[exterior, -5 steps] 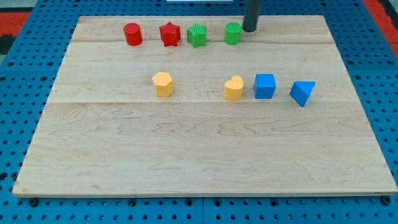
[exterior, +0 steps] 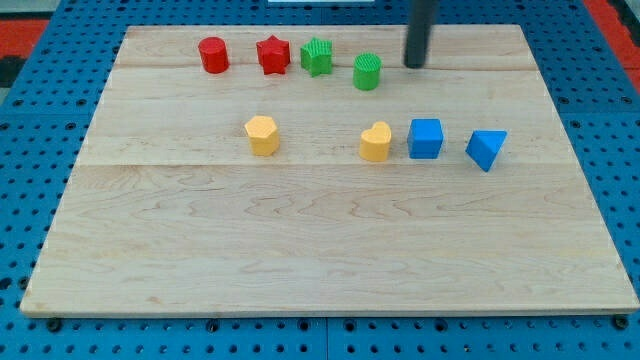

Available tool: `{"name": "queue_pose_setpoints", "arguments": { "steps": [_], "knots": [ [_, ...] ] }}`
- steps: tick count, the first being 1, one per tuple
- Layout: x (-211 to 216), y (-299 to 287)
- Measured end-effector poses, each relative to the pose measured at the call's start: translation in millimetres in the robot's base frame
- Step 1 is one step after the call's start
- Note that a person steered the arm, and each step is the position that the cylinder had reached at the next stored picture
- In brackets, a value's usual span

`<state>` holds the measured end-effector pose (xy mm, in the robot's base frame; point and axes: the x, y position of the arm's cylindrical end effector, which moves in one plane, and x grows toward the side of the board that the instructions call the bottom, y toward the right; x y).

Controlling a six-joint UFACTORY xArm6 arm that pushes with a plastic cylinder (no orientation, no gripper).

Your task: Move the blue cube and yellow heart in between the green circle and yellow hexagon

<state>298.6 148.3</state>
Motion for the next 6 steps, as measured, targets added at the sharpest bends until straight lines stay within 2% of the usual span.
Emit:
{"name": "queue_pose_setpoints", "arguments": {
  "steps": [1, 2, 3, 4, 5, 6],
  "knots": [
    [81.5, 1.0],
    [112.3, -1.0],
    [128.0, -49.4],
    [156.9, -68.1],
    [135.8, -113.5],
    [100.4, -103.9]
  ]
}}
